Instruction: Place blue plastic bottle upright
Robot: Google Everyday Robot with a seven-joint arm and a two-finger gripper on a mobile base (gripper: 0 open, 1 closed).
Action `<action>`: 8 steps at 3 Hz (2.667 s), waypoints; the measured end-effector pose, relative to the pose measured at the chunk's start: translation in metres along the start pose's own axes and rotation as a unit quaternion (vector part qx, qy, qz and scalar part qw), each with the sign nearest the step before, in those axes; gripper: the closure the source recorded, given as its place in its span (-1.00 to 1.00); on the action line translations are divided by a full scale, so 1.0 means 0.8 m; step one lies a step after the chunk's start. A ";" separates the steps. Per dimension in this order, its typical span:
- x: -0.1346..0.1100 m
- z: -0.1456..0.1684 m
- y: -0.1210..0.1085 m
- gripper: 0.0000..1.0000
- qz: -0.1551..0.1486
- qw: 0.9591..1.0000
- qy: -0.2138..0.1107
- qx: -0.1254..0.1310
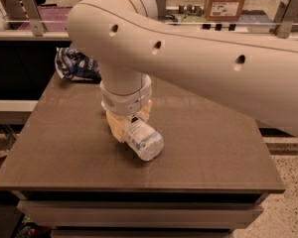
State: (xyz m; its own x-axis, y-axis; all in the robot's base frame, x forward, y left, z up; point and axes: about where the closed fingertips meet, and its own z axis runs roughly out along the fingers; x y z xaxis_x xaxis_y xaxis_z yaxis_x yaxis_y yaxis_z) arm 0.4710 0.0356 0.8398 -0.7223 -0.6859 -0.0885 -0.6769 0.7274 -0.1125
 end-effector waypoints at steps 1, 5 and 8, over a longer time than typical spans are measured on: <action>0.000 0.000 0.000 1.00 0.000 1.000 -0.001 0.000; 0.017 -0.058 -0.072 1.00 0.044 0.992 -0.114 0.031; 0.008 -0.084 -0.117 1.00 0.092 0.955 -0.283 0.010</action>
Offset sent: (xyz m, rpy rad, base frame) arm 0.0000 0.0003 -0.0001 0.0010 -0.0018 0.0006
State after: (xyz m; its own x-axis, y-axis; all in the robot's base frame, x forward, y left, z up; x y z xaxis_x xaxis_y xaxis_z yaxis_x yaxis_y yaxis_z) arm 0.5203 -0.0357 0.9163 -0.6327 -0.4527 -0.6283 -0.5397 0.8396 -0.0614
